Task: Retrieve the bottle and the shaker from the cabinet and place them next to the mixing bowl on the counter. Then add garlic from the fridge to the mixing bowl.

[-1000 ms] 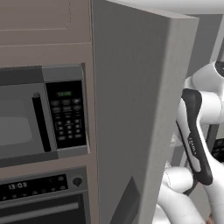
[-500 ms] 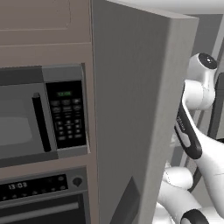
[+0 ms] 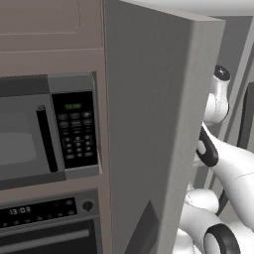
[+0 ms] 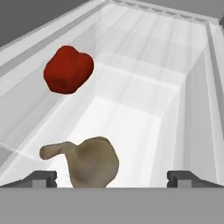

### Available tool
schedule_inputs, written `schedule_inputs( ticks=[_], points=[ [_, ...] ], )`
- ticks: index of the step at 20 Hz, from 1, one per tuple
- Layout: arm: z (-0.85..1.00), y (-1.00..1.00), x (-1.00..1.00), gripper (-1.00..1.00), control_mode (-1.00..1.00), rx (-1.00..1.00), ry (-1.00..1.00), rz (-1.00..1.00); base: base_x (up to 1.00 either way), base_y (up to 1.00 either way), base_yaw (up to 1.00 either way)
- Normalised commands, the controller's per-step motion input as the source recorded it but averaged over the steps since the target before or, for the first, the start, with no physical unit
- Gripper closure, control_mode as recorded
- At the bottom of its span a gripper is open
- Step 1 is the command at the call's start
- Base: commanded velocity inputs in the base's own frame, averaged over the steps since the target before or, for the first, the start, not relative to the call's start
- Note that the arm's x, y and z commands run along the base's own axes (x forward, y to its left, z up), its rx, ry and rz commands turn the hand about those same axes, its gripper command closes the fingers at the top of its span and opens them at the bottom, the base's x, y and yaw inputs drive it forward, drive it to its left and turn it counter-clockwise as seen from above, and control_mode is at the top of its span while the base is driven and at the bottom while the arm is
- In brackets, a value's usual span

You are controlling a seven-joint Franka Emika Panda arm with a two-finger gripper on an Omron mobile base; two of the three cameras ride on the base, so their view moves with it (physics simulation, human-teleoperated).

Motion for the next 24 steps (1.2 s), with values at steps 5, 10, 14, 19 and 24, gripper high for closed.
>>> schedule_inputs(
  ticks=[5,10,14,19,24],
  points=[
    [-0.21,0.02,0.48,-1.00,-1.00,0.00,0.00,0.00,0.00,0.00,0.00],
    [-0.06,0.10,0.28,-1.00,-1.00,0.00,0.08,0.00,0.00,0.00,0.00],
    [-0.12,0.05,0.02,-1.00,-1.00,0.00,0.12,0.00,0.00,0.00,0.00],
    [-0.11,0.00,0.00,-1.00,-1.00,0.00,0.12,-0.01,0.00,0.00,0.00],
    [-0.12,0.00,-0.05,-1.00,-1.00,0.00,0.14,-0.10,0.00,0.00,0.00]
  ],
)
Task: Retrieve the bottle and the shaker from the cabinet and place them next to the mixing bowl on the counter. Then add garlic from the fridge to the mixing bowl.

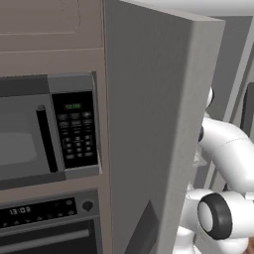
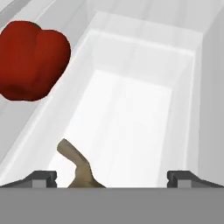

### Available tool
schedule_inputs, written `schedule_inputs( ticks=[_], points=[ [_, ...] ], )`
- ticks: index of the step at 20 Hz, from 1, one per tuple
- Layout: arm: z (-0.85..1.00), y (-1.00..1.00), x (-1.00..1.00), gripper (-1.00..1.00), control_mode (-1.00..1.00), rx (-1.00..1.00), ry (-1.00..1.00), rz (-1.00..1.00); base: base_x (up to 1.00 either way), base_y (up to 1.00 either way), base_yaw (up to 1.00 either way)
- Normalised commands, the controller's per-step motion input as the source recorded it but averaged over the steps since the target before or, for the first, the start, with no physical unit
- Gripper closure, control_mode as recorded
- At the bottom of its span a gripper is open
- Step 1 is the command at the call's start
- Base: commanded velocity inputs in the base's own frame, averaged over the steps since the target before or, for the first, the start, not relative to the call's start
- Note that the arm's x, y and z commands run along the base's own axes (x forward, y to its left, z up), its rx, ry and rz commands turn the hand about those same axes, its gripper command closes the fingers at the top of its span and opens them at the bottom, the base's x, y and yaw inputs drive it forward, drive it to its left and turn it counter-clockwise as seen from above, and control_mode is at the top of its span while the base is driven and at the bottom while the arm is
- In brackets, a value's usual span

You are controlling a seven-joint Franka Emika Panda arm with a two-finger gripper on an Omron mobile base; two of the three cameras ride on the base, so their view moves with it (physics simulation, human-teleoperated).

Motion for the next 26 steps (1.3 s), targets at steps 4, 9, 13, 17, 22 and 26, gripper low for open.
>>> schedule_inputs(
  ticks=[4,9,13,17,22,26],
  points=[
    [-0.14,0.00,-0.11,-1.00,-1.00,0.00,0.01,-0.20,0.00,0.00,0.00],
    [-0.20,0.02,-0.05,-1.00,-1.00,0.00,-0.01,-0.21,0.00,0.00,0.00],
    [-0.21,0.00,-0.09,-1.00,-1.00,0.00,-0.02,-0.20,0.00,0.00,0.00],
    [-0.07,0.01,-0.01,-1.00,-1.00,0.00,0.00,-0.22,0.00,0.00,0.00],
    [-0.06,0.05,0.00,1.00,-1.00,0.00,-0.02,-0.22,0.00,0.00,0.00],
    [-0.02,0.04,0.00,1.00,-1.00,0.00,-0.03,-0.19,0.00,0.00,0.00]
  ],
)
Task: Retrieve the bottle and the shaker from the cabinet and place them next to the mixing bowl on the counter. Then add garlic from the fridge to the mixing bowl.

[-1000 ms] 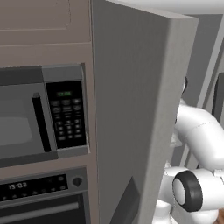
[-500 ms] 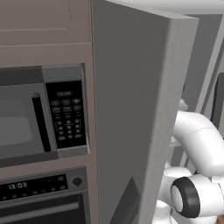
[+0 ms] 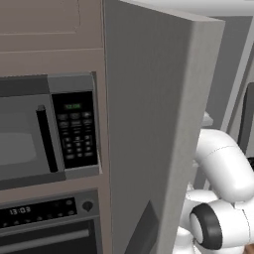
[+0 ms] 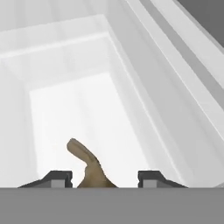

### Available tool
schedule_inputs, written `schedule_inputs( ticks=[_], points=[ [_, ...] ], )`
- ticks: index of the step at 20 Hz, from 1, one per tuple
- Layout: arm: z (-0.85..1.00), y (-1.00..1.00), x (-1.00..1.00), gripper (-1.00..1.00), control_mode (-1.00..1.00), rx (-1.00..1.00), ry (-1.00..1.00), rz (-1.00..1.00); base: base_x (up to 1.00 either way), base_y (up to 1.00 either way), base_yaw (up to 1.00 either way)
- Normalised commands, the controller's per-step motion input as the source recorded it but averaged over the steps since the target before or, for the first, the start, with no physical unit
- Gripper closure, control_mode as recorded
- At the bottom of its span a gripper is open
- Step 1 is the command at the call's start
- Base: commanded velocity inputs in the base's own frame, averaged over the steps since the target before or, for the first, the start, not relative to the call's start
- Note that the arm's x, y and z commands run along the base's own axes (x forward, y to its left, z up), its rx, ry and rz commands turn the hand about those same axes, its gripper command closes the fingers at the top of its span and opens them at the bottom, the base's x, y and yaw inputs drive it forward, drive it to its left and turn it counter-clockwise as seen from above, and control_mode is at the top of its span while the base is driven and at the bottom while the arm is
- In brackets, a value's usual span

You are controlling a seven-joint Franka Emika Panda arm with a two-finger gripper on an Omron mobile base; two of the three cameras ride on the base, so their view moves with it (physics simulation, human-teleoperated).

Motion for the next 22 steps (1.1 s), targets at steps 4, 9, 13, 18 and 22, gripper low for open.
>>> schedule_inputs(
  ticks=[4,9,13,18,22],
  points=[
    [0.00,0.06,0.00,1.00,-1.00,0.00,0.00,-0.06,0.00,0.00,0.00],
    [0.00,0.00,0.00,1.00,-1.00,0.00,0.00,0.00,0.00,0.00,0.00],
    [0.22,-0.19,-0.23,1.00,-1.00,0.00,-0.03,0.00,0.00,0.00,0.00],
    [0.38,-0.14,-0.60,1.00,-1.00,0.00,-0.11,0.00,0.00,0.00,0.00],
    [0.09,-0.03,-0.86,1.00,-1.00,0.00,-0.21,0.04,0.00,0.00,0.00]
  ],
)
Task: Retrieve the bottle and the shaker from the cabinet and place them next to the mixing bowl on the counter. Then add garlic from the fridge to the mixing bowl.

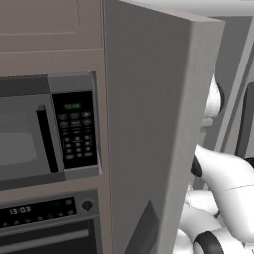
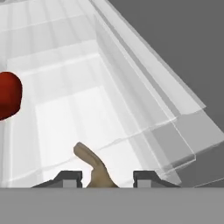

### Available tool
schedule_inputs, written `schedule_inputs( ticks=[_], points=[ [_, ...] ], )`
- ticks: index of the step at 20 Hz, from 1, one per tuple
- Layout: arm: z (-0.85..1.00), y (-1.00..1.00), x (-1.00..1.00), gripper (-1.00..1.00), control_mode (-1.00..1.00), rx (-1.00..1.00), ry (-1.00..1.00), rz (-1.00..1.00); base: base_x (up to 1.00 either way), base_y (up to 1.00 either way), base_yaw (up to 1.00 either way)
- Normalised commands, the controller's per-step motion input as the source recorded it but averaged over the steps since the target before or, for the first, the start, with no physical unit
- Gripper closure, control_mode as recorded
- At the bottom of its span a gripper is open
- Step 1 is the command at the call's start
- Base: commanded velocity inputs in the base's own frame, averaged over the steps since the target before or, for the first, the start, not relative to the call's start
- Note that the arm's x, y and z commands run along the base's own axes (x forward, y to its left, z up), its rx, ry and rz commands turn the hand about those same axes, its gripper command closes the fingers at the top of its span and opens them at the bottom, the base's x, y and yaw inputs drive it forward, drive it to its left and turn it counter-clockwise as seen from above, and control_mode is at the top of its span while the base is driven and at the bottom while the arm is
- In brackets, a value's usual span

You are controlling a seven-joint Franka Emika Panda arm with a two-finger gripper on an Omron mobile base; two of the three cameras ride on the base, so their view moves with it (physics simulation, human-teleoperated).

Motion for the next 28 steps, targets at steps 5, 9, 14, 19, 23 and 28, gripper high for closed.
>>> schedule_inputs(
  ticks=[5,9,14,19,23,28],
  points=[
    [0.00,-0.06,-0.99,1.00,-1.00,0.02,-0.23,0.14,0.00,0.00,0.00],
    [0.18,-0.25,-0.99,1.00,-1.00,0.09,-0.15,0.30,0.00,0.00,0.00],
    [0.18,-0.25,-0.95,1.00,-1.00,0.09,-0.12,0.33,0.00,0.00,0.00],
    [0.15,-0.03,-0.66,1.00,-1.00,0.01,-0.12,0.25,0.00,0.00,0.00],
    [0.00,0.00,-0.17,1.00,-1.00,0.00,-0.02,0.12,0.00,0.00,0.00],
    [0.00,0.00,0.01,1.00,1.00,0.00,0.00,0.00,-0.03,0.00,0.00]
  ],
)
